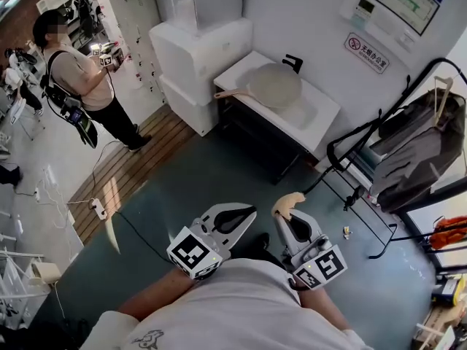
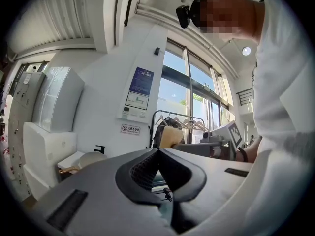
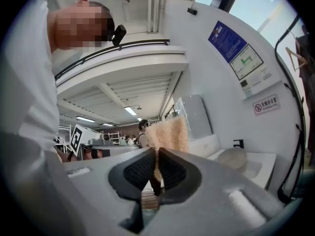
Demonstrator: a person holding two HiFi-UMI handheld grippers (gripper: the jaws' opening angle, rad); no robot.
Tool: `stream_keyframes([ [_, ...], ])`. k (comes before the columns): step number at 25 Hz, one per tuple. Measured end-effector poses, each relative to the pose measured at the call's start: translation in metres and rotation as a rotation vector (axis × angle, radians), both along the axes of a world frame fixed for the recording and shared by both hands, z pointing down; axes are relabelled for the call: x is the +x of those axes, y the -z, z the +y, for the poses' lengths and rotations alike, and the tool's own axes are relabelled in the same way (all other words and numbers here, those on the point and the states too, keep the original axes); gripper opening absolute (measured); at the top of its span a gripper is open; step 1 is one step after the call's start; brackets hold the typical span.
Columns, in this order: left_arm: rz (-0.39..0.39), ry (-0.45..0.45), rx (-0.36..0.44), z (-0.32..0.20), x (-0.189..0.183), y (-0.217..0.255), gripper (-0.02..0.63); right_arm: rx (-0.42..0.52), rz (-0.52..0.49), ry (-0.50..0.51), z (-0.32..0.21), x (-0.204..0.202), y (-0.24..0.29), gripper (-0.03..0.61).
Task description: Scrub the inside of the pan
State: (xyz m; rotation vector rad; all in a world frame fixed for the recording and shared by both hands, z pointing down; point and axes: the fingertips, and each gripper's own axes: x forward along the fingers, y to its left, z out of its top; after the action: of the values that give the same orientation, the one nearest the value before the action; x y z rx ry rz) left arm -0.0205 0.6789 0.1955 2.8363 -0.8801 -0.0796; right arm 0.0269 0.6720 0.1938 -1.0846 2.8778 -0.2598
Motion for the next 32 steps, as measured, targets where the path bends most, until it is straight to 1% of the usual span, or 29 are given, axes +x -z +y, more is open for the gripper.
stream_keyframes([
  [5, -0.003, 0.002, 0.0, -0.022, 0.023, 0.002, -0.002, 0.001, -0.004, -0.001, -0.019, 0.022, -0.002, 0.021],
  [8, -0.015, -0.002, 0.003, -0.04, 0.042, -0.005, -0.002, -0.001, -0.01, -0.001, -0.037, 0.041, -0.005, 0.021],
  [12, -0.027, -0.008, 0.012, -0.069, 0.071, -0.006, -0.002, 0.012, -0.021, 0.031, -0.061, 0.067, -0.002, 0.021],
  [16, -0.028, 0.044, 0.025, -0.111, 0.089, 0.004, -0.002, 0.045, -0.004, 0.058, -0.09, 0.103, 0.009, 0.021],
  [19, -0.043, 0.069, 0.029, -0.136, 0.107, 0.003, -0.002, 0.043, 0.003, 0.061, -0.11, 0.133, 0.009, 0.021],
  [21, -0.054, 0.083, 0.032, -0.146, 0.115, 0.0, -0.002, 0.036, 0.001, 0.068, -0.121, 0.145, 0.005, 0.021],
  [24, -0.059, 0.089, 0.014, -0.16, 0.123, -0.004, -0.002, 0.012, -0.013, 0.075, -0.137, 0.152, 0.0, 0.021],
  [26, -0.064, 0.082, 0.006, -0.167, 0.124, -0.008, -0.002, 0.001, -0.014, 0.085, -0.146, 0.151, -0.005, 0.021],
  [29, -0.064, 0.084, -0.009, -0.183, 0.118, -0.017, -0.002, -0.006, -0.014, 0.096, -0.165, 0.143, -0.013, 0.021],
  [32, -0.053, 0.079, -0.015, -0.201, 0.112, -0.019, -0.002, -0.013, -0.017, 0.08, -0.186, 0.136, -0.014, 0.021],
])
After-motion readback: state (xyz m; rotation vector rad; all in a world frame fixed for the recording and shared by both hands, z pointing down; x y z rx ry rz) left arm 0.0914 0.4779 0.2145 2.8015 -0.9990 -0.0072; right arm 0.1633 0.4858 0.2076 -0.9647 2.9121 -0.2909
